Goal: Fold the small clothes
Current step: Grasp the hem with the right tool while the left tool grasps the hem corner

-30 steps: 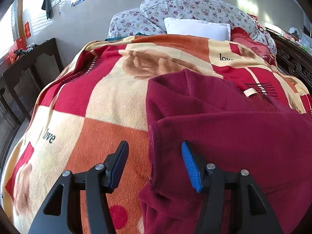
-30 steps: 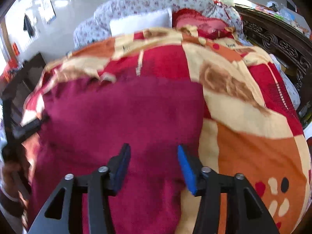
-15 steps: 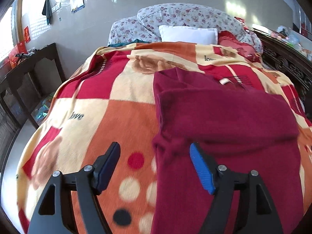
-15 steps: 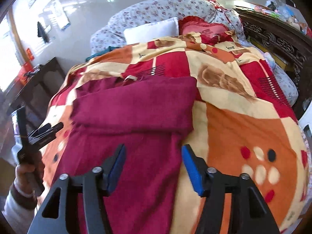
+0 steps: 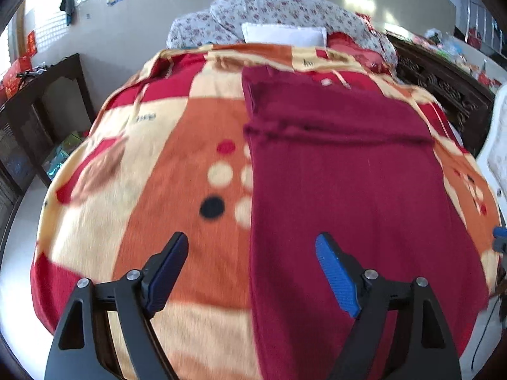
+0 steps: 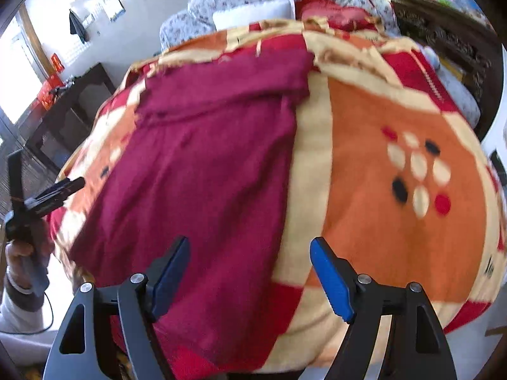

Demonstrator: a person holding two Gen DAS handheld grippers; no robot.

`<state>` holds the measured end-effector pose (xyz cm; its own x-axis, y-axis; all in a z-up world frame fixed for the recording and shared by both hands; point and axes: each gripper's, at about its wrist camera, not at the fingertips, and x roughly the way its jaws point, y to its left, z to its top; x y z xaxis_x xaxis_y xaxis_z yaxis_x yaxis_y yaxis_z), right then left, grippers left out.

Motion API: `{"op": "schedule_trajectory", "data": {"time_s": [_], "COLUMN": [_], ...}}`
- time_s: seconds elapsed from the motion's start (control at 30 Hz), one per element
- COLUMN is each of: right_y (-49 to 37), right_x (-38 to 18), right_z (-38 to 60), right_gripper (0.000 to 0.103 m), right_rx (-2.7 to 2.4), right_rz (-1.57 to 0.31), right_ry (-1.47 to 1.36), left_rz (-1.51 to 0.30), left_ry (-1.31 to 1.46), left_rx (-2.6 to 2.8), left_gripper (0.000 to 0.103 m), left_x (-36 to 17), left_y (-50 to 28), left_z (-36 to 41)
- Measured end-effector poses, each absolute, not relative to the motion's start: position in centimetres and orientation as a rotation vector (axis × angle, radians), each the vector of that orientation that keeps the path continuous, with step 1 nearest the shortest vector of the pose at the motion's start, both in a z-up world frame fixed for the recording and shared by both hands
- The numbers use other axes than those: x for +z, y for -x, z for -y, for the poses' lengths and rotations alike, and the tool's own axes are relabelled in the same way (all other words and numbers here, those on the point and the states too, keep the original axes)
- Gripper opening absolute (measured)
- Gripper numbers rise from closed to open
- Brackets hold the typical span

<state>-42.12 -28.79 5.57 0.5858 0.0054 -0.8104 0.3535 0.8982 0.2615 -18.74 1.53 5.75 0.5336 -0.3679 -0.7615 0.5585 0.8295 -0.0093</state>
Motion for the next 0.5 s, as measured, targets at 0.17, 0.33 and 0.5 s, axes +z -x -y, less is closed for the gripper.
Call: {"op": "schedule_trajectory", "data": {"time_s": [0.17, 0.33, 0.5], "right_y": [43.2, 44.1, 44.0], "right_x": [3.7, 2.3, 2.0], "right_z": [28.1, 27.5, 25.0], "right_gripper": [0.082, 0.082, 0.027], "right_rx": [-0.181, -0.156, -0.174], "right_rz": [-0.961, -0.979, -0.977], "right_ry": [-0.459, -0.491, -0.306], "left_rz": [-0.878, -0.963, -1.006], "left_ry": [-0.284, -0.247, -0.244], "left_rx": [-0.559, -0.591, -0.595], "left_gripper": [0.082, 0.082, 0.082], "left_x": [4.0, 2.2, 0.8], "left_y": [20.8, 21.7, 22.0], "left_z": [-3.1, -4.0, -3.9]}}
